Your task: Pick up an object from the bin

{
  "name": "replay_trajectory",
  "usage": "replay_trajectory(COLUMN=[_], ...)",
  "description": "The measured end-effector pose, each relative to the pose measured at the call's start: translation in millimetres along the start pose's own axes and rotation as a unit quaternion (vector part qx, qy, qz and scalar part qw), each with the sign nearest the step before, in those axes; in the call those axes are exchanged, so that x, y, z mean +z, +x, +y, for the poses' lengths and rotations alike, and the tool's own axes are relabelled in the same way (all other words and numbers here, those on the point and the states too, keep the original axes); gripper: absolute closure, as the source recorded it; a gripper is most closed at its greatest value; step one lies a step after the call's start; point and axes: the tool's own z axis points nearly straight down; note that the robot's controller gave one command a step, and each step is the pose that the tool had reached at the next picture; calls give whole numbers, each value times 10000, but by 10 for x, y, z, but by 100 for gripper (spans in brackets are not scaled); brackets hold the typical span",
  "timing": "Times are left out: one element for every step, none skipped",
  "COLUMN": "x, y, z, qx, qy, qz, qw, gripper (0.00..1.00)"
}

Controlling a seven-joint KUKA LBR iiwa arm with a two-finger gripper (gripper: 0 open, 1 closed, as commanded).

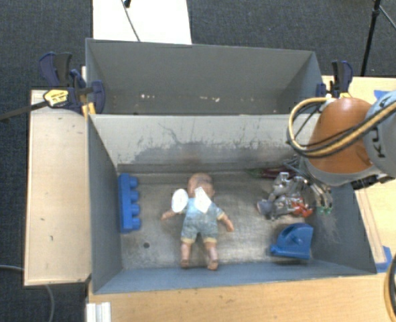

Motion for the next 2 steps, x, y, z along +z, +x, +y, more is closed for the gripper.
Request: replay_trajectory(x=[0,-2038], y=[0,-42], z=[0,6], qx=[-3,68], qy=[0,1], qz=[0,45], qw=[10000,10000], gripper=[100,100])
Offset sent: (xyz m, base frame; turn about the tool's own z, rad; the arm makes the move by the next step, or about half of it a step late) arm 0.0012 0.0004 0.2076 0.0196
